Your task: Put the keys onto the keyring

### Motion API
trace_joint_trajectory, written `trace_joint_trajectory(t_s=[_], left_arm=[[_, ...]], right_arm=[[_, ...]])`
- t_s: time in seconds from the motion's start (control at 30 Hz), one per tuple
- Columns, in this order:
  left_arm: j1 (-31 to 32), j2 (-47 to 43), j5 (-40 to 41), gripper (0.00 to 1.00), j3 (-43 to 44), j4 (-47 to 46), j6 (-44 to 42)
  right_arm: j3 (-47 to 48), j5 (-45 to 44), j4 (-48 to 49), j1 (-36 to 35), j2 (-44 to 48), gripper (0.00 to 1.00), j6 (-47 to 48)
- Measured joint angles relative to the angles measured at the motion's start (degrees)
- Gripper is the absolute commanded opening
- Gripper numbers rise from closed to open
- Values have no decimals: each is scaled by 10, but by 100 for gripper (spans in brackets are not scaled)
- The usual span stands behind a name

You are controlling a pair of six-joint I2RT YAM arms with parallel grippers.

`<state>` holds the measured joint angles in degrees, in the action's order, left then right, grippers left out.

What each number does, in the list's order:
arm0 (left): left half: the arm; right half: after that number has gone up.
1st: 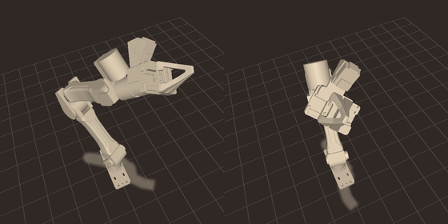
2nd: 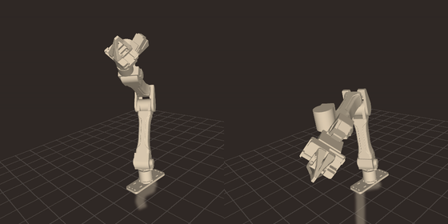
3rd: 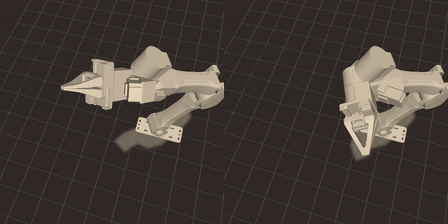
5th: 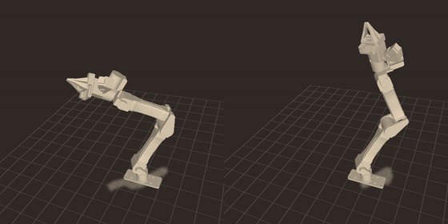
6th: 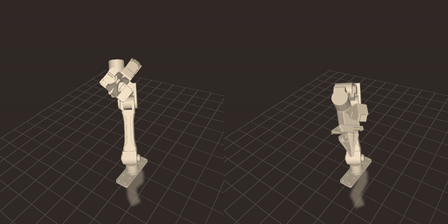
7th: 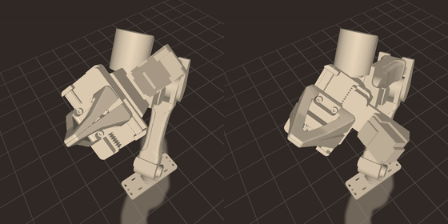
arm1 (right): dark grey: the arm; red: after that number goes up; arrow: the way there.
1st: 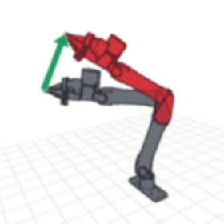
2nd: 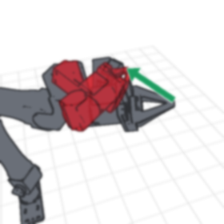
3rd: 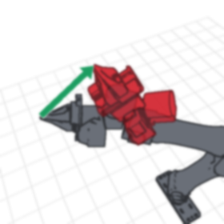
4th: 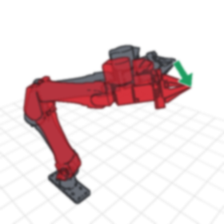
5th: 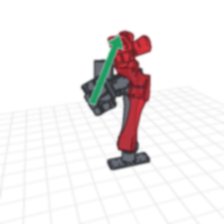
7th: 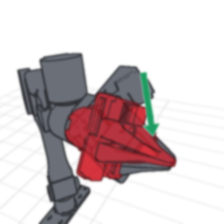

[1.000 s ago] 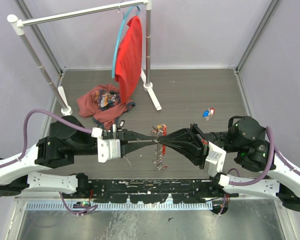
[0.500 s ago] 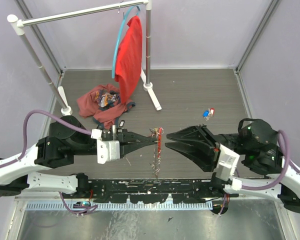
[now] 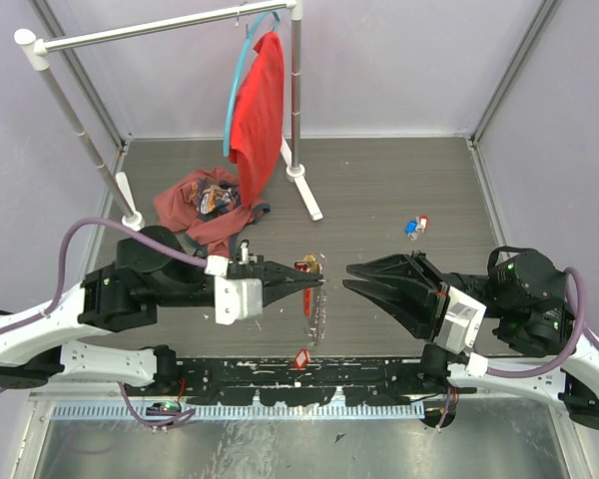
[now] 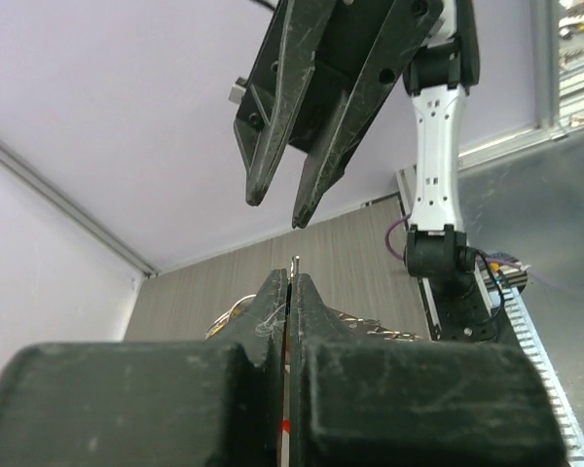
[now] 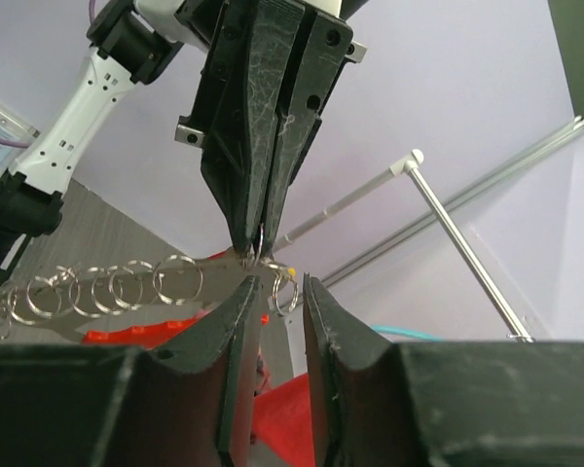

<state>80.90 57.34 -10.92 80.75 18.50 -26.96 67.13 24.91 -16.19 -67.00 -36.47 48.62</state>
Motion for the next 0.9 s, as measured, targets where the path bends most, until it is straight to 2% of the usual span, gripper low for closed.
trace_joint_trajectory(t_s=[0.23,0.47,0.6,0.9], left_arm=[[0,21,47,0,-5,26,4],[0,5,64,0,-14,27,-10],[0,-1,60,0,-27,34,-64],[0,-49,18,0,-150,17,-221]], right_arm=[[-6,-38,-21,0,17,27,-19],[-12,-76,-29,0,31,34,-40],[-15,-101,-35,0,32,35,-54],[-38,-153,-52,0,36,38,-68]])
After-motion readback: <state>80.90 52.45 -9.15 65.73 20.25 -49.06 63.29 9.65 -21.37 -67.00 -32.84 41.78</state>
